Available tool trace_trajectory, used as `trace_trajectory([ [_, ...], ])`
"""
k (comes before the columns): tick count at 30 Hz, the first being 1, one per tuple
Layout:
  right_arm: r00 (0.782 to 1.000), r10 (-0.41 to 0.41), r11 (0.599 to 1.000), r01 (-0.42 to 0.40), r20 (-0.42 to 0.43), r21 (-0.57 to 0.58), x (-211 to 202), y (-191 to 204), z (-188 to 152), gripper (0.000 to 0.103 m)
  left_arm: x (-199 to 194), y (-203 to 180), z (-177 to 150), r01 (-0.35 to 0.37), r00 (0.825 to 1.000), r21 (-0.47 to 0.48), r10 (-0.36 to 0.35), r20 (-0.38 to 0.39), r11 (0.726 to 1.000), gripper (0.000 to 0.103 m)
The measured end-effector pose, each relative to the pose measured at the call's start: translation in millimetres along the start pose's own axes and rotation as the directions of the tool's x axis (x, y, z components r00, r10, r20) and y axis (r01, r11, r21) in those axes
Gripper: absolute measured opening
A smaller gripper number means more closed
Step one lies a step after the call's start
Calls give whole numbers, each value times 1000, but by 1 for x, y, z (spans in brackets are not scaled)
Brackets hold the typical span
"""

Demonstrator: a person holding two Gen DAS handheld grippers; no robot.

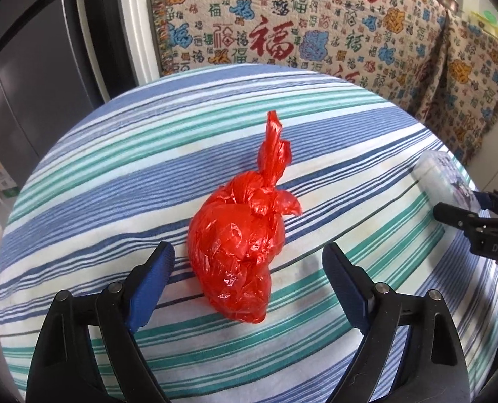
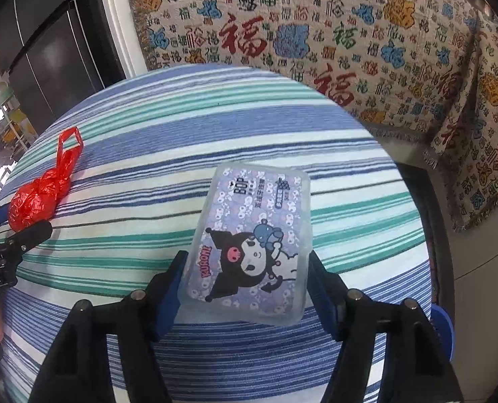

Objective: Collect trash
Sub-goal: 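Grasp the red plastic bag with the left tool while the right tool holds the clear box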

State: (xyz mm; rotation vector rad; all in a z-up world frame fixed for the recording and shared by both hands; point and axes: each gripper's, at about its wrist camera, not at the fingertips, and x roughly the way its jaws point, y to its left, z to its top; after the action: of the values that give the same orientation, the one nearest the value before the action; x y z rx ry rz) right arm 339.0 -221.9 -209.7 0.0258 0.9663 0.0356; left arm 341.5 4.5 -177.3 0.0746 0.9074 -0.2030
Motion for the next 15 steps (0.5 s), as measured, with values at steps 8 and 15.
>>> trace_trajectory([
  [8, 999, -30, 999, 30, 33, -18, 1, 3, -4, 77, 6, 8, 1, 1, 1000, -45, -1, -1, 999, 88],
  [15, 999, -53, 999, 53, 1, 9, 1, -4, -2, 79, 5, 0, 0, -31, 1000, 0, 31, 3, 1000, 73],
])
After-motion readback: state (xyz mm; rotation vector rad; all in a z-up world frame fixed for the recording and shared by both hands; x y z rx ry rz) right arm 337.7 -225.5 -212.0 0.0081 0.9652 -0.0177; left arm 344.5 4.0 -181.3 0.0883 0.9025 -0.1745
